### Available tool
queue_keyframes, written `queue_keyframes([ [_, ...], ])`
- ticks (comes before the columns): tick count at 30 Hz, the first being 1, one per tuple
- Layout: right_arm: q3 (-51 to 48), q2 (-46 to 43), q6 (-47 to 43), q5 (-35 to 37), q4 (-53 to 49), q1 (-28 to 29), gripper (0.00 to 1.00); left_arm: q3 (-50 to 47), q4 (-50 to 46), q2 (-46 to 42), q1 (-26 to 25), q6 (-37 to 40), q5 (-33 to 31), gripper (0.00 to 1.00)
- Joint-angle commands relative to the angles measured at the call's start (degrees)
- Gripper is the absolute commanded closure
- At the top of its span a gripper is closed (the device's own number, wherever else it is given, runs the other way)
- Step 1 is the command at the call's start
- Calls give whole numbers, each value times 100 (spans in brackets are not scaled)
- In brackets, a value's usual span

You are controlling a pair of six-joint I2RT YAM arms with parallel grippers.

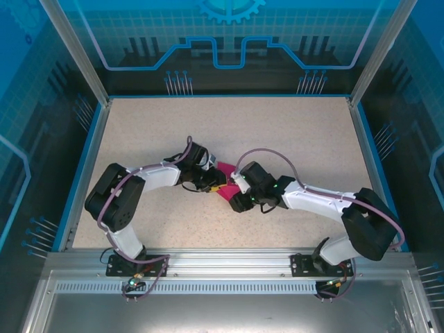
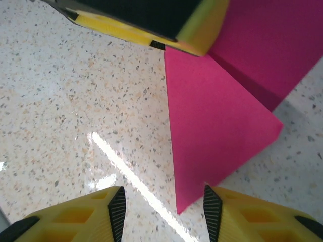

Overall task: Fold a paper plane with a square sheet of paper (fold left side to right side)
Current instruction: Fourth fold the wing at the center of the table.

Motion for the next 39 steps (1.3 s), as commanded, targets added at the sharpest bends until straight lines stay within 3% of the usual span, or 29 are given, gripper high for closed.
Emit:
queue_keyframes([
  [1, 2, 223, -36, 462, 423, 176, 52, 221, -230, -153, -33, -6, -19, 69],
  [15, -84, 577, -72, 1113, 631, 510, 51, 393, -220, -71, -30, 20, -170, 69],
  [29, -34, 809, 31, 1297, 624, 516, 52, 698, -364, 165, -45, 20, -161, 70],
  [39, -43, 854, 77, 1234, 602, 516, 64, 712, -492, 75, -34, 75, -263, 70],
])
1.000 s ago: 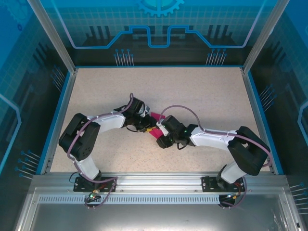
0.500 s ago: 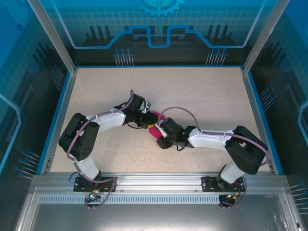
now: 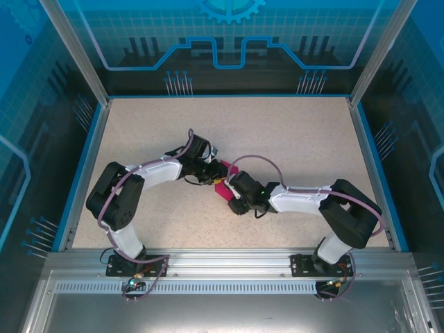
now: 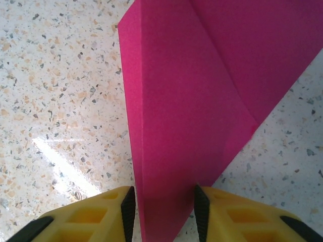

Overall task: Fold a paper plane with a square sheet of paper (fold left side to right side)
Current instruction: Fourth fold the wing at the center of the table.

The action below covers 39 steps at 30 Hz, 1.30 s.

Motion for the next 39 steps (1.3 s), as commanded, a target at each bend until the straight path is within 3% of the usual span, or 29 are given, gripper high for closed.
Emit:
queue_keyframes([
  [1, 25, 29, 35, 11, 29, 78, 64, 142, -186, -19, -32, 75, -74, 69],
  [19, -257, 47, 167, -280, 63, 78, 87, 25, -307, -406, 12, 156, -99, 56],
  [28, -341, 18, 207, -480, 139, 40, 93, -308, -373, -1005, 280, 175, -105, 49],
  [35, -464, -15, 251, -696, 230, -52, 94, -877, -379, -1540, 393, 101, -226, 50],
  [39, -524, -40, 264, -778, 285, -112, 94, -1355, -9, -1539, 393, -122, -185, 60],
])
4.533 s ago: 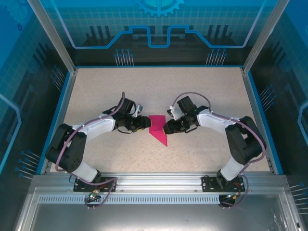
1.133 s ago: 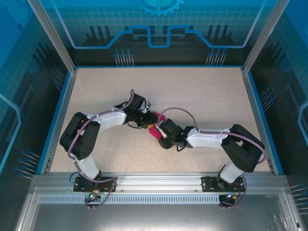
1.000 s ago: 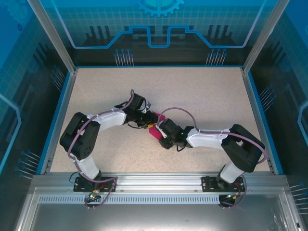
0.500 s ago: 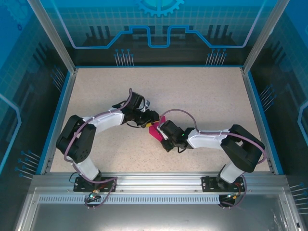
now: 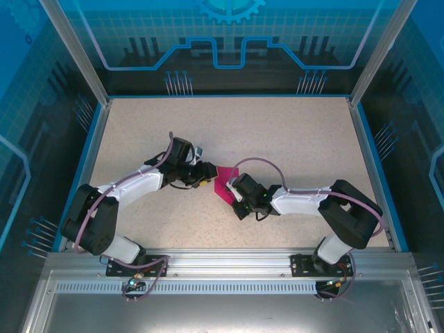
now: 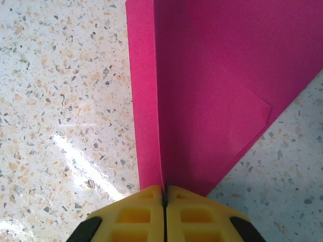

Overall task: Fold a paper plane with a square sheet of paper (fold left side to right side)
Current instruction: Fourth fold the wing at the center of the table.

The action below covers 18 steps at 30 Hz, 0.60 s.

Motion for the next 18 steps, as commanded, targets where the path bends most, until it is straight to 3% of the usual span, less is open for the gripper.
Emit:
queue_keyframes([
  [1, -181, -9, 93, -302, -83, -54, 94, -379, 259, 15, 24, -171, 5, 62],
  [18, -268, -45, 95, -422, -38, -154, 94, 144, 1022, 1461, -250, -378, 259, 66],
])
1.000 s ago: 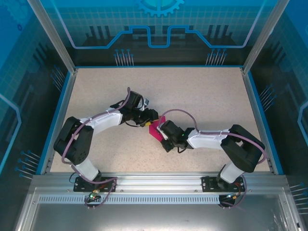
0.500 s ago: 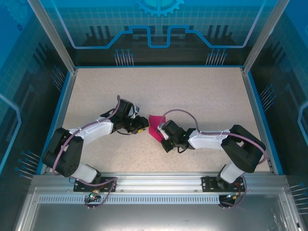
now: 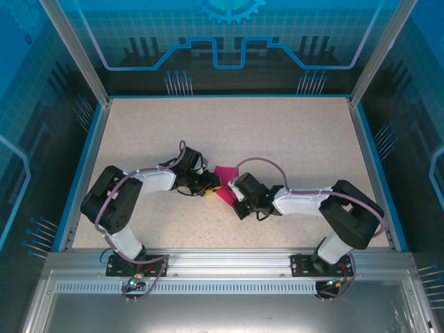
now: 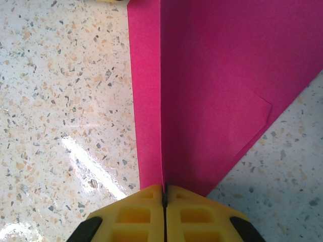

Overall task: Fold a paper plane with a square sheet of paper (fold left side to right side)
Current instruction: Fourth fold the wing at the center of the table.

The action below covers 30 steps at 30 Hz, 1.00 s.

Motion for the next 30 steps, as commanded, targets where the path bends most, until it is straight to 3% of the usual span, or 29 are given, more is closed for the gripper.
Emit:
queue_keyframes([
  [1, -153, 3, 67, -214, -207, -47, 94, 193, 219, 200, -58, -94, 184, 66],
  [19, -162, 43, 32, -488, -159, -182, 91, 521, 204, 762, -129, -55, 155, 63],
  [30, -179, -217, 104, -1186, 3, -492, 78, 464, 169, 831, -129, -57, 66, 62],
])
